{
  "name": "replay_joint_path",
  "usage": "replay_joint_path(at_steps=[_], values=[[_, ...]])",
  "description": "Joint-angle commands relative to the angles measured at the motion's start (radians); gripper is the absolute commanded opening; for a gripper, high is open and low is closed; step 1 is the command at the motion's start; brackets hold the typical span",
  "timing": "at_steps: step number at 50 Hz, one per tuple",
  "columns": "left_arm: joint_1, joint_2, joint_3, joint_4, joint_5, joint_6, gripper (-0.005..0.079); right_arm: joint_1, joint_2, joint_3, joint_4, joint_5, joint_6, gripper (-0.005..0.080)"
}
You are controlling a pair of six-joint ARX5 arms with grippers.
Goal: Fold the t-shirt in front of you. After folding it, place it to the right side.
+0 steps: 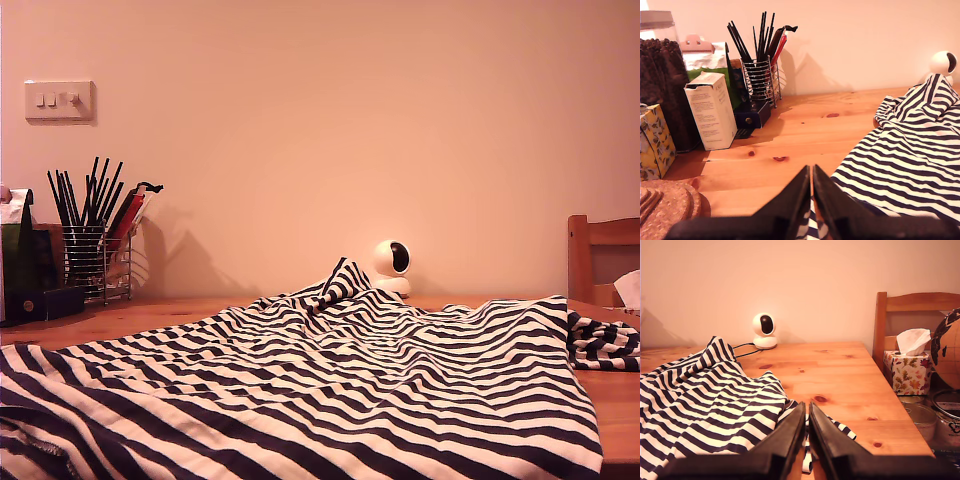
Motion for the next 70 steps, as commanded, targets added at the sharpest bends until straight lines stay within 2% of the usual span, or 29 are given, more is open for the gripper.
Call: replay_joint_path(at_steps=[1,18,26,27,29,30,39,45,57,63,70], values=[[0.001,-0.004,-0.013,0.008,0.001,-0.003,-0.0019,-0.002,-0.006,-0.002,-0.006,0.001,0.0,-0.001],[0.001,-0.004,-0.013,0.013,0.002,-0.003,-0.0019,-0.002,-0.006,-0.002,-0.006,0.001,0.0,-0.001],[0.001,-0.004,-0.012,0.092,0.013,-0.009,-0.0019,-0.002,-0.006,0.002,0.029,0.0,0.017,-0.001],[0.001,-0.004,-0.01,0.103,0.018,-0.022,-0.0019,-0.002,-0.006,0.004,0.034,-0.001,0.077,-0.001],[0.001,-0.004,-0.004,0.124,0.029,-0.029,-0.0019,-0.002,-0.006,0.012,0.035,-0.001,0.1,-0.001],[0.001,-0.004,0.002,0.134,0.036,-0.067,-0.0019,-0.002,-0.006,0.017,0.035,-0.001,0.159,-0.001],[0.001,-0.004,0.077,0.14,0.135,-0.191,-0.0019,-0.002,-0.006,0.082,0.03,-0.04,0.28,-0.001],[0.001,-0.003,0.139,0.059,0.196,-0.222,-0.0019,-0.002,-0.006,0.138,-0.016,-0.134,0.314,-0.001],[0.001,0.051,0.249,-0.217,0.359,-0.259,-0.0019,-0.002,0.039,0.26,-0.244,-0.401,0.367,-0.001],[0.001,0.107,0.308,-0.335,0.386,-0.258,-0.0019,-0.002,0.1,0.304,-0.333,-0.496,0.371,-0.001],[0.001,0.206,0.384,-0.461,0.387,-0.239,-0.0019,-0.002,0.209,0.351,-0.415,-0.564,0.396,-0.0001]])
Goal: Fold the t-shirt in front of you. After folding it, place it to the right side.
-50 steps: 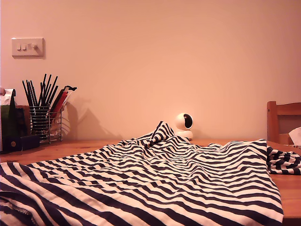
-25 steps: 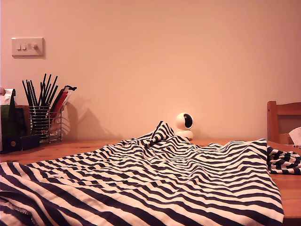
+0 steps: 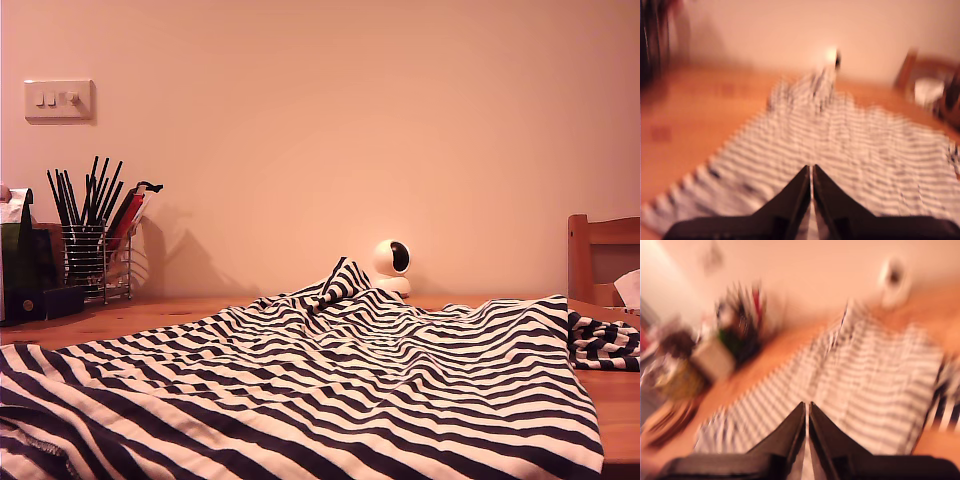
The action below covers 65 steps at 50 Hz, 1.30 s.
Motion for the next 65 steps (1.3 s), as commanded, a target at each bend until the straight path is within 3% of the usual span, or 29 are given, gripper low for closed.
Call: replay_joint_path(at_steps=[1,10,22,32,44,54,65], values=[[0.001,0.05,0.036,-0.029,0.004,0.016,-0.0019,-0.002,0.056,0.021,-0.018,-0.034,0.008,0.0003],[0.001,0.228,0.099,-0.114,0.034,0.051,-0.0019,0.0,0.223,0.058,-0.089,-0.124,0.016,0.0062],[0.001,0.446,0.162,-0.128,0.035,0.094,-0.0018,0.005,0.422,0.073,-0.116,-0.2,0.015,0.0149],[0.002,0.654,0.292,-0.184,-0.053,0.212,-0.0005,0.028,0.501,0.073,-0.082,-0.199,0.003,0.0165],[0.032,0.953,0.557,-0.348,-0.156,0.357,0.0289,0.058,0.533,0.073,-0.023,-0.209,-0.004,0.0174],[0.063,1.177,0.743,-0.461,-0.184,0.439,0.0325,0.089,0.545,0.073,-0.022,-0.208,-0.025,0.022],[0.111,1.336,0.808,-0.441,-0.2,0.54,0.0331,0.107,0.545,0.073,-0.021,-0.211,-0.024,0.022]])
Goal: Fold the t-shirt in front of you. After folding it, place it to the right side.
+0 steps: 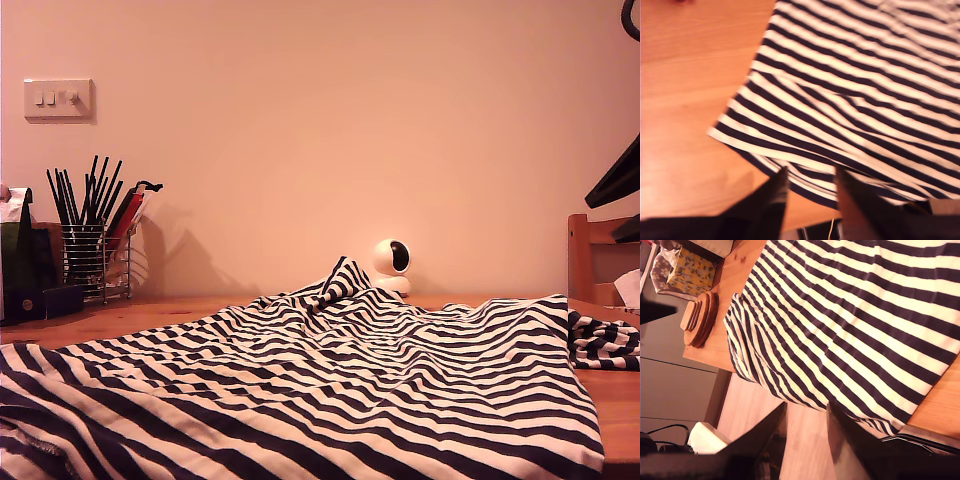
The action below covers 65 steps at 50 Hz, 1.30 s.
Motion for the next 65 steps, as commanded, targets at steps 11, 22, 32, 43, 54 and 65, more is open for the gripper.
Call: replay_joint_path(at_steps=[11,22,32,43,54,65], values=[[0.042,0.175,0.007,0.048,-0.053,0.085,0.0381,0.032,0.004,0.01,0.002,-0.004,-0.002,0.022],[0.046,0.249,0.008,0.169,-0.098,0.14,0.0381,0.041,0.004,0.01,0.002,-0.003,0.002,0.022],[0.051,0.312,0.011,0.2,-0.076,0.143,0.0381,0.041,0.004,0.01,0.003,-0.002,0.002,0.022],[0.051,0.372,0.012,0.226,-0.076,0.145,0.0383,0.041,0.004,0.01,0.003,0.0,0.002,0.022],[0.053,0.385,0.012,0.242,-0.077,0.15,0.0383,0.041,0.004,0.01,0.003,0.001,0.002,0.022],[0.052,0.402,0.012,0.208,-0.068,0.149,0.0383,0.041,0.004,0.01,0.003,0.001,0.002,0.022]])
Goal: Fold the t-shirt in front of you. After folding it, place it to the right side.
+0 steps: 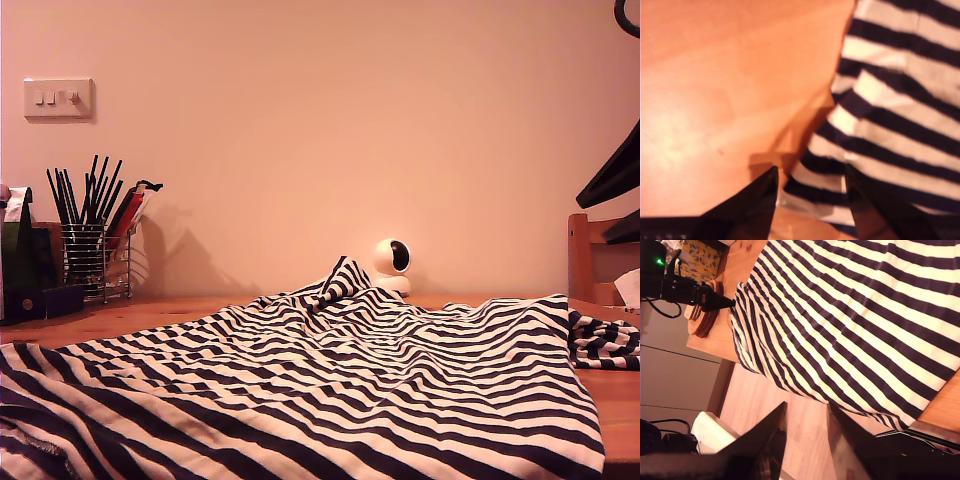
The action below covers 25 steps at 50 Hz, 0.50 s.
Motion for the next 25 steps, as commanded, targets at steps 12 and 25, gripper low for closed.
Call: replay_joint_path(at_steps=[12,25], values=[[0.003,0.048,0.004,-0.054,0.05,-0.002,0.0383,0.005,0.003,0.01,-0.031,-0.001,0.024,0.0233],[-0.008,0.064,0.004,-0.055,0.068,-0.018,0.0377,0.005,0.003,0.01,-0.072,-0.001,0.024,0.0233]])
